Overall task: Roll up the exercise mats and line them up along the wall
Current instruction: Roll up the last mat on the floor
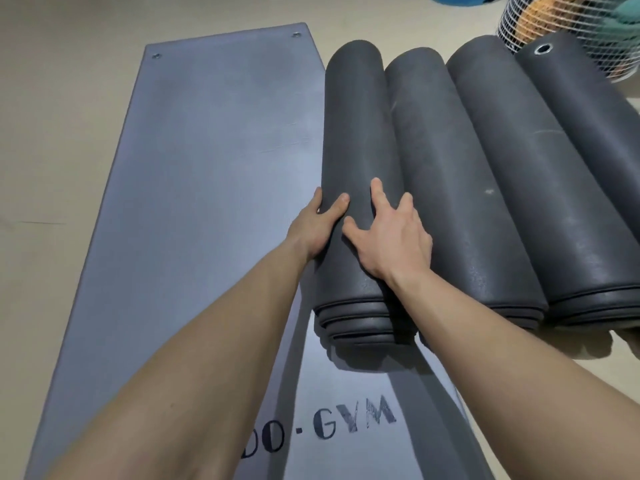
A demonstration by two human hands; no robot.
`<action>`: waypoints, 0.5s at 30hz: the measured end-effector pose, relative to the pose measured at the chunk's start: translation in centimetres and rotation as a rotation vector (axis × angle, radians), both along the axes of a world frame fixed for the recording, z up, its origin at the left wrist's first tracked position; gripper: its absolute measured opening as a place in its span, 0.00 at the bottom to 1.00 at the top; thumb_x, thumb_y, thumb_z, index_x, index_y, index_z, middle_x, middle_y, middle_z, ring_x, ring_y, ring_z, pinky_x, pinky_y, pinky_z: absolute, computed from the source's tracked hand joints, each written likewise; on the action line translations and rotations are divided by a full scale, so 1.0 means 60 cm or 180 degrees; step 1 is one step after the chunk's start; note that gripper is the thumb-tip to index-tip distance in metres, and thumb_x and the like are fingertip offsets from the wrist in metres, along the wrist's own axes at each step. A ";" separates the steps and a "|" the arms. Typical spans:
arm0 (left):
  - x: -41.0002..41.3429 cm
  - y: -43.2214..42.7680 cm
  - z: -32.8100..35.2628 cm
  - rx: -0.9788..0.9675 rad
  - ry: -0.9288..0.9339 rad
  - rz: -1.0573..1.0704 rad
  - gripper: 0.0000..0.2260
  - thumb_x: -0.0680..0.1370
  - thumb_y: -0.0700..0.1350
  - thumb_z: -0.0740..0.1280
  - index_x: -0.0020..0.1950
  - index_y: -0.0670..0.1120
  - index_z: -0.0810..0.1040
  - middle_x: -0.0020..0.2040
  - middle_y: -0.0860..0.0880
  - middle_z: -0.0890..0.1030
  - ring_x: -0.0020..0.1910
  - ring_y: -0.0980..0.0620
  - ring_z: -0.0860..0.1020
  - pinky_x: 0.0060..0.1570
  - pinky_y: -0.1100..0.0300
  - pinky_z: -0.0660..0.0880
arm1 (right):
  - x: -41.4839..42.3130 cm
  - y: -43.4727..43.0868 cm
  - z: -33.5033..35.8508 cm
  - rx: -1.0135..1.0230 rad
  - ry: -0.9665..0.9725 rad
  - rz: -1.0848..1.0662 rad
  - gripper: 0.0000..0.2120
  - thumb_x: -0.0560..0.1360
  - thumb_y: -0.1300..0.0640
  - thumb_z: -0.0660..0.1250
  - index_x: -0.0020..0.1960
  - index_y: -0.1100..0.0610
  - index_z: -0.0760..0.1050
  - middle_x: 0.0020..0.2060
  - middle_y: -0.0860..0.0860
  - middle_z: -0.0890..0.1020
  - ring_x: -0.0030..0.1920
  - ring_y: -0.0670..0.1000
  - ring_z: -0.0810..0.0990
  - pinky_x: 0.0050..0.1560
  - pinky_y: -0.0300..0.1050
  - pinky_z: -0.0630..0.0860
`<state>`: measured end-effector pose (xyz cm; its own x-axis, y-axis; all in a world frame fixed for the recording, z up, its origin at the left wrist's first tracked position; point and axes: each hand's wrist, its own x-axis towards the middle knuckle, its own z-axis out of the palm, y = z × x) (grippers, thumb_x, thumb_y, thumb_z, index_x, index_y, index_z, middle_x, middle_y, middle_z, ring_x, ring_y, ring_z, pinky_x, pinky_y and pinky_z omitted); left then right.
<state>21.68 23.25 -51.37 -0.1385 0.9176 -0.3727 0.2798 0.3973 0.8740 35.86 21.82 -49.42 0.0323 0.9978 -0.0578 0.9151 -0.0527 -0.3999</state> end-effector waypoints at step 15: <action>-0.114 -0.481 -0.083 -0.0272 0.2987 -0.1944 0.41 0.79 0.68 0.60 0.85 0.53 0.46 0.85 0.46 0.40 0.83 0.40 0.42 0.80 0.37 0.48 | -0.103 -0.188 -0.030 0.0226 -0.3235 0.2283 0.27 0.82 0.41 0.56 0.73 0.55 0.74 0.79 0.61 0.63 0.80 0.68 0.52 0.72 0.81 0.46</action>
